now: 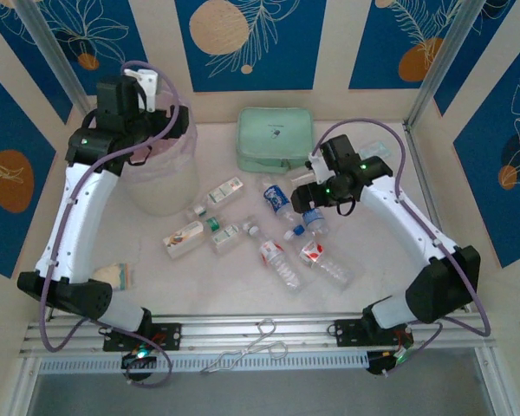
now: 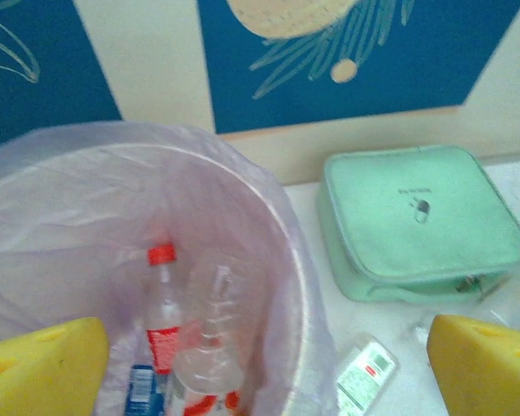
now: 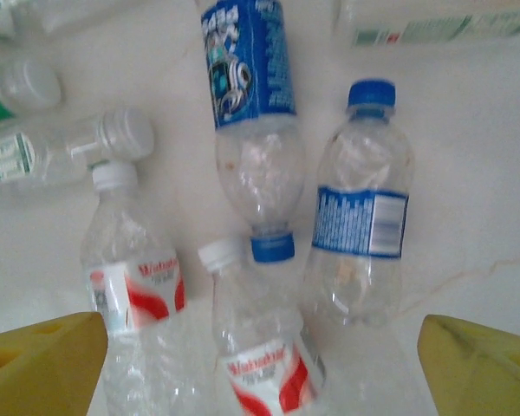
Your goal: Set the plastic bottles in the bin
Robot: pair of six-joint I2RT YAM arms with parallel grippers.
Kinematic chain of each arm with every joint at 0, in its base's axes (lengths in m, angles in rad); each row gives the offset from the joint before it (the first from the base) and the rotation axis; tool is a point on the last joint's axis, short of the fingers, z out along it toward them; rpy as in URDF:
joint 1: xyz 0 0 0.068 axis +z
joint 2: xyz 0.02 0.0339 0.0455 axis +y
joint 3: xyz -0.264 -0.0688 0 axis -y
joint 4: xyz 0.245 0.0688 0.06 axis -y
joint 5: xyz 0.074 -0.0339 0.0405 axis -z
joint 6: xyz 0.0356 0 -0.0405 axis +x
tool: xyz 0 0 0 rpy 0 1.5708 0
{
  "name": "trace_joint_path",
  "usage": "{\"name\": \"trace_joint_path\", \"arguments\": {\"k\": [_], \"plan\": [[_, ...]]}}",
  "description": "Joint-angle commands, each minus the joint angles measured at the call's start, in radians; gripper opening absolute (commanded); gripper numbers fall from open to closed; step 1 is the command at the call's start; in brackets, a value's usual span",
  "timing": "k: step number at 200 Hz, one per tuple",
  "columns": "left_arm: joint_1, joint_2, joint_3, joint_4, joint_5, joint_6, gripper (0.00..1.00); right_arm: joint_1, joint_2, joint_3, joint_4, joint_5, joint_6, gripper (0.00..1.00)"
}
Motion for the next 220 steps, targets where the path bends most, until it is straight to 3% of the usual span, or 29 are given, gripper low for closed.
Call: {"name": "trace_joint_path", "arguments": {"k": [1,25,48,66,116,142,169,220], "plan": [[-0.001,-0.026,-0.019,-0.035,0.088,-0.032,0.95,0.045,0.010,0.006,-0.163,0.033,-0.038,0.92],[-0.015,-0.039,-0.059,-0.051,0.142,-0.037,0.97,0.112,0.054,0.016,-0.236,0.090,-0.067,0.92],[-0.041,-0.054,-0.100,-0.049,0.149,-0.039,0.97,0.110,0.081,0.005,-0.236,0.112,-0.070,0.88],[-0.075,-0.063,-0.128,-0.048,0.164,-0.042,0.97,0.088,0.107,0.002,-0.229,0.148,-0.075,0.81],[-0.133,-0.097,-0.213,-0.032,0.182,-0.070,0.97,-0.024,0.230,-0.013,-0.072,0.094,-0.099,0.76],[-0.134,-0.130,-0.262,-0.006,0.206,-0.092,0.98,-0.056,0.295,-0.004,-0.039,0.077,-0.096,0.76],[-0.135,-0.153,-0.286,-0.004,0.219,-0.095,0.99,-0.078,0.329,-0.026,-0.011,0.045,-0.097,0.83],[-0.134,-0.163,-0.294,0.004,0.217,-0.105,0.99,-0.125,0.364,-0.115,0.096,0.011,-0.097,0.84]]}}
